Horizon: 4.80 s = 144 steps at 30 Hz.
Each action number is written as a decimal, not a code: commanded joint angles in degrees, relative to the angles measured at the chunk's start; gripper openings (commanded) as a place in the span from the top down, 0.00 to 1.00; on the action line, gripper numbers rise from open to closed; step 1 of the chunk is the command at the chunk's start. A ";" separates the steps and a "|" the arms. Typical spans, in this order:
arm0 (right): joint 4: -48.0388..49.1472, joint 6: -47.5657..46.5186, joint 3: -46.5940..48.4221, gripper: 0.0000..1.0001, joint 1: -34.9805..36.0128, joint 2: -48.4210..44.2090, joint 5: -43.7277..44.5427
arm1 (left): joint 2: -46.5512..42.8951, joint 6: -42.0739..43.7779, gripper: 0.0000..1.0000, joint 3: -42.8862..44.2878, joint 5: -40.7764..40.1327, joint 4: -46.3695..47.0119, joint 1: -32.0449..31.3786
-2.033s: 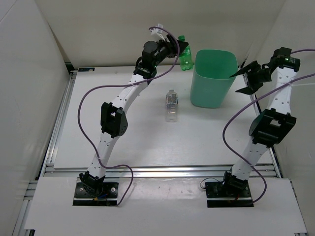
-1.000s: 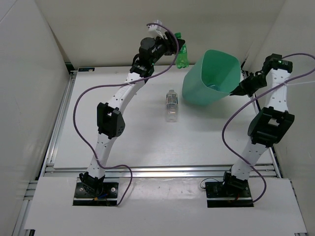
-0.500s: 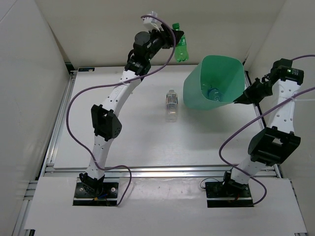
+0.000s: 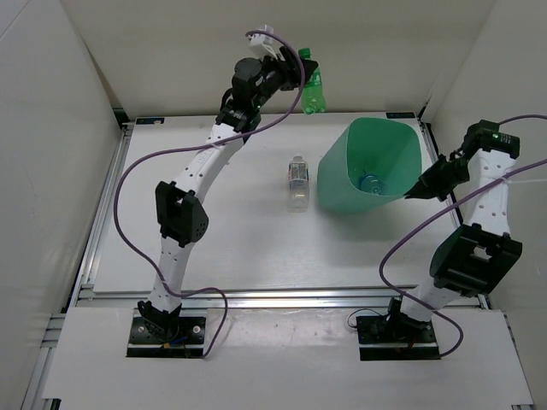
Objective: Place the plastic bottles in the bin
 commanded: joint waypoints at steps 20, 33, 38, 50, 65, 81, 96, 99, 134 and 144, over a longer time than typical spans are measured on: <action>-4.56 -1.23 -3.87 0.72 -0.11 -6.03 0.01 | -12.76 0.97 0.89 -5.54 0.48 -2.83 -0.50; -4.56 -0.09 2.95 0.17 2.60 -5.94 0.71 | -13.39 -0.87 0.89 -5.37 5.14 -3.36 0.04; -4.56 -0.09 7.71 0.00 3.14 -4.88 -0.86 | -12.34 -0.87 0.89 -3.97 6.28 -3.36 -1.98; 3.53 1.23 22.48 0.00 2.09 -10.07 -13.25 | -7.06 -0.96 0.89 1.48 8.74 -3.36 -8.93; 1.51 -0.09 26.62 0.00 2.08 -8.40 -12.56 | -8.27 4.04 0.00 -6.14 9.81 -3.97 -11.93; 2.56 -0.09 24.16 0.00 2.08 -7.35 -14.31 | -8.94 -2.97 0.00 -22.72 27.33 -18.72 10.66; 4.14 0.44 25.12 0.00 2.08 -4.45 -16.60 | 5.24 0.45 0.00 -18.64 27.47 -29.37 6.01; 4.14 0.44 24.60 0.00 2.08 -4.45 -16.08 | 6.73 1.58 0.00 -17.24 26.94 -31.12 4.69; 3.61 0.44 23.10 0.00 2.08 -3.30 -16.60 | 2.54 5.64 0.68 -10.04 11.39 -49.68 8.98; 3.61 0.44 22.49 0.00 2.08 -2.25 -16.60 | -4.42 2.21 0.75 9.12 31.49 -33.34 7.07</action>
